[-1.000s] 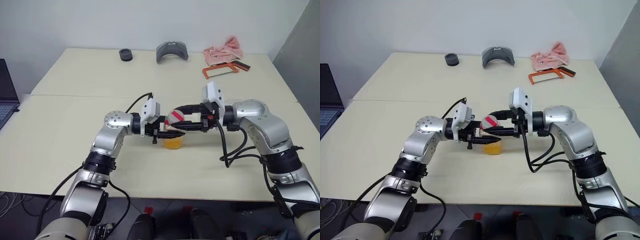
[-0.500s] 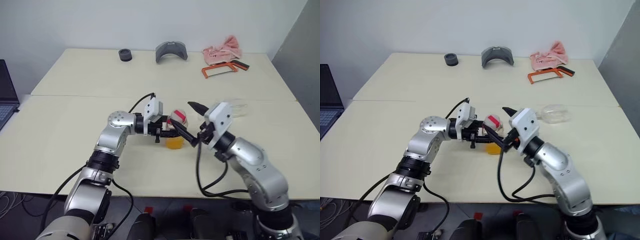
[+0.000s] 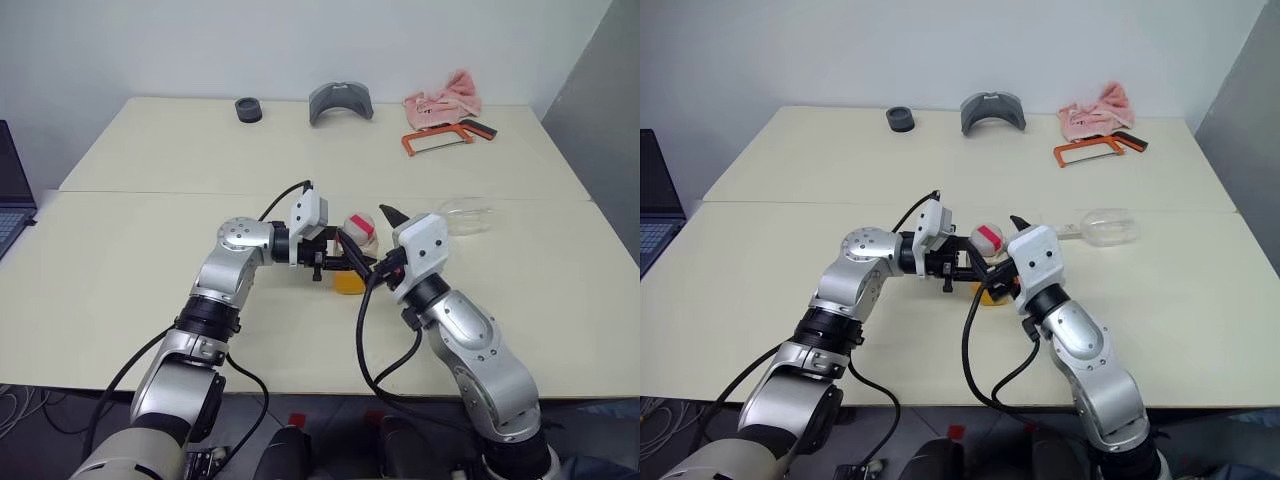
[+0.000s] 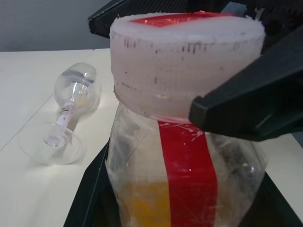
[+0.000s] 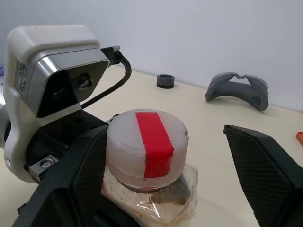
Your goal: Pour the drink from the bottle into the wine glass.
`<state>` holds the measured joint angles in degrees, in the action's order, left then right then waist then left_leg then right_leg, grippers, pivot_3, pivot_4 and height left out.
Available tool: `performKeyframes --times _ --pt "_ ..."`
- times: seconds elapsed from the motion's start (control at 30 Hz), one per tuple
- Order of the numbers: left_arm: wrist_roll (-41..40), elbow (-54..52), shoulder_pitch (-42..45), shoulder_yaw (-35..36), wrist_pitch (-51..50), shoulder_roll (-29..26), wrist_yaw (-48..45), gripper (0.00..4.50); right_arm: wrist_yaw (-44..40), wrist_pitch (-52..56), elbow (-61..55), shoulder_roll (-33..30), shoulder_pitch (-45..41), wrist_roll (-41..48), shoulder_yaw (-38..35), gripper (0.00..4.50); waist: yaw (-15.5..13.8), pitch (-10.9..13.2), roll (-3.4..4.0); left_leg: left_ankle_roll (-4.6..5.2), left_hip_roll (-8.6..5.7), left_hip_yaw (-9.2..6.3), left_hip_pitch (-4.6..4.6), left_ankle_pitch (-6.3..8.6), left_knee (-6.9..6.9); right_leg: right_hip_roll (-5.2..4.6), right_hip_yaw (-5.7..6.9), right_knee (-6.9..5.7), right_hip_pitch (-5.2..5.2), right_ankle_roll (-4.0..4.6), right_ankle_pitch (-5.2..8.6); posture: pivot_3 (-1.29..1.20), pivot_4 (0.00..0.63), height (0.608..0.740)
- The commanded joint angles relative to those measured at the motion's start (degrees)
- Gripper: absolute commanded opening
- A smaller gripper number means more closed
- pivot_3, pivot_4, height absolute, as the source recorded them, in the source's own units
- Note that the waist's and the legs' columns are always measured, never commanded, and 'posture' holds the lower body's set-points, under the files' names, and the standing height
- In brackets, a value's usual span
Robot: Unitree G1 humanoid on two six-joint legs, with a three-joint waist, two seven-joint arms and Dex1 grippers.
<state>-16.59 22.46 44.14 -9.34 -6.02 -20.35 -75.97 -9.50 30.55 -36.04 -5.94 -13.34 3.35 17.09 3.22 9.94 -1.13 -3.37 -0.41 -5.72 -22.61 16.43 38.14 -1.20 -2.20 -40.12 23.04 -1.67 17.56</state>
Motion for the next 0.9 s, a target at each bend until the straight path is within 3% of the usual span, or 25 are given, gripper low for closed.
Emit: performKeyframes --times 0.03,0.17,0.43,0.6,0.8,0.9 --pt "-0.3 -0.8 1.5 0.3 0.3 -0.2 -0.6 1.79 0.8 -3.1 -1.7 0.6 -0.2 -0.9 -1.0 3.13 0.0 0.0 0.00 0.00 0.00 0.00 0.00 0.00 0.00 0.00 0.00 0.00 0.00 0.00 0.00 0.00 0.150 0.740" --pt "-0.3 -0.9 1.4 0.3 0.2 -0.3 -0.7 1.79 -0.1 -4.8 -1.4 0.4 -0.4 -0.7 -0.9 1.92 0.0 0.0 0.00 0.00 0.00 0.02 0.00 0.00 0.00 0.00 0.00 -0.01 0.01 0.00 0.00 0.00 0.150 0.740" --pt "-0.6 -1.6 1.0 -0.2 -0.8 -0.9 -1.5 1.79 -7.2 -10.4 2.8 -1.6 -2.7 4.8 -3.9 1.93 0.0 0.0 0.00 0.01 -0.02 0.07 0.00 0.00 0.01 0.00 -0.03 -0.02 0.02 0.00 0.00 0.00 0.150 0.740" --pt "-1.2 -3.4 0.5 -1.0 -2.3 -1.8 -3.7 1.79 -31.0 -9.0 14.1 -12.1 -14.7 17.8 -7.7 1.93 0.1 0.0 0.00 0.03 -0.04 0.13 0.02 0.01 0.04 0.01 -0.04 -0.05 0.01 0.00 0.00 0.00 0.150 0.740" --pt "-1.7 -5.7 0.0 -1.5 -3.6 -2.9 -5.2 1.79 -49.8 0.1 25.5 -19.3 -26.7 29.0 -7.4 1.93 0.2 0.0 0.00 0.20 -0.01 0.09 0.02 0.08 -0.06 0.05 0.03 -0.05 0.04 0.02 -0.01 0.00 0.150 0.740" --pt "-1.9 -6.7 -0.4 -1.4 -4.3 -3.2 -5.4 1.79 -54.5 2.3 28.7 -21.3 -29.7 28.8 -6.2 1.93 0.2 0.0 0.00 0.16 0.03 0.10 0.00 0.06 -0.05 -0.01 0.00 -0.03 0.06 0.02 -0.01 0.00 0.150 0.740"
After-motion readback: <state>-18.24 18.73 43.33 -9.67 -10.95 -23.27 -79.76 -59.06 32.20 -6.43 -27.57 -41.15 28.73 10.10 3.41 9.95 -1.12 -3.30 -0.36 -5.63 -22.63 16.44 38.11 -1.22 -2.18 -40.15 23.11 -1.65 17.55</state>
